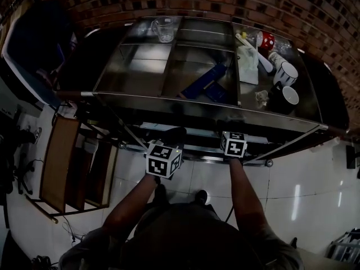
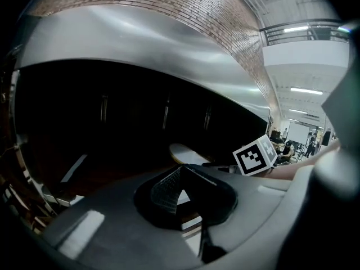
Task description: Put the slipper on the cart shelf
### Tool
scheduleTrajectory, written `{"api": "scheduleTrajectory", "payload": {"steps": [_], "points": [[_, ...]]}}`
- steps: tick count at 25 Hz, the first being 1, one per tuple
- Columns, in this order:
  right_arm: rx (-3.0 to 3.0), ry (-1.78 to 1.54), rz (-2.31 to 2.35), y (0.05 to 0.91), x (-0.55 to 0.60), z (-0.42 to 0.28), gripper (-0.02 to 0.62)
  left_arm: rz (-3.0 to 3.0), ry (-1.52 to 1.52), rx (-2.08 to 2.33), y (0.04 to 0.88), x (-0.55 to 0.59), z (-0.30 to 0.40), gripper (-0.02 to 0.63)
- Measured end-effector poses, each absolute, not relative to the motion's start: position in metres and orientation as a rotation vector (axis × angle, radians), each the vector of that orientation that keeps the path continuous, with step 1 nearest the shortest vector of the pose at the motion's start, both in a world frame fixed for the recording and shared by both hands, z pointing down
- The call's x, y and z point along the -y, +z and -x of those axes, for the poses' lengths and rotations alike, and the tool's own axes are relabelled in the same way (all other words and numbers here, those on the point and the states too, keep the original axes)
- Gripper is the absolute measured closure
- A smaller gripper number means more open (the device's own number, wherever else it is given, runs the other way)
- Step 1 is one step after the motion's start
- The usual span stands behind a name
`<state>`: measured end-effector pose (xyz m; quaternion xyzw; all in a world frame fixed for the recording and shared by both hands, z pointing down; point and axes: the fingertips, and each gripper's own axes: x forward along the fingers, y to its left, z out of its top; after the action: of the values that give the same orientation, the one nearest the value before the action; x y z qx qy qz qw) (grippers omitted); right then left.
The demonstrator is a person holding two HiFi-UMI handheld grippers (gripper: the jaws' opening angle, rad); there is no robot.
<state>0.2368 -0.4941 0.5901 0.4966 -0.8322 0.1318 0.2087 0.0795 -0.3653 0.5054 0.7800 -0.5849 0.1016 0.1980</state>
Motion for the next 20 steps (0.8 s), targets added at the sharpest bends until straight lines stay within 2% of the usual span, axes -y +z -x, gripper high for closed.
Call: {"api": "scheduleTrajectory", "payload": {"steps": [6,7,13,20], "points": [[2.425,0.347,-1.366,0.551,0.472,-0.241,0.239,-2.229,0.252,1.613,0.497,0.369,-0.088,0.598],[2.454,0.354,-1.352,0.542,0.465,-0.24,0.273,-2.237,0.243,1.61,0.495,0.369,-0.088,0.598],[2.585,0.358,-1.296,0.494,0.425,-0.231,0.585,-2.26,0.207,1.592,0.486,0.367,-0.084,0.598],[2.741,0.437,-1.134,0.455,0.391,-0.2,0.595,-2.298,0.168,1.575,0.469,0.365,-0.079,0.598]]}}
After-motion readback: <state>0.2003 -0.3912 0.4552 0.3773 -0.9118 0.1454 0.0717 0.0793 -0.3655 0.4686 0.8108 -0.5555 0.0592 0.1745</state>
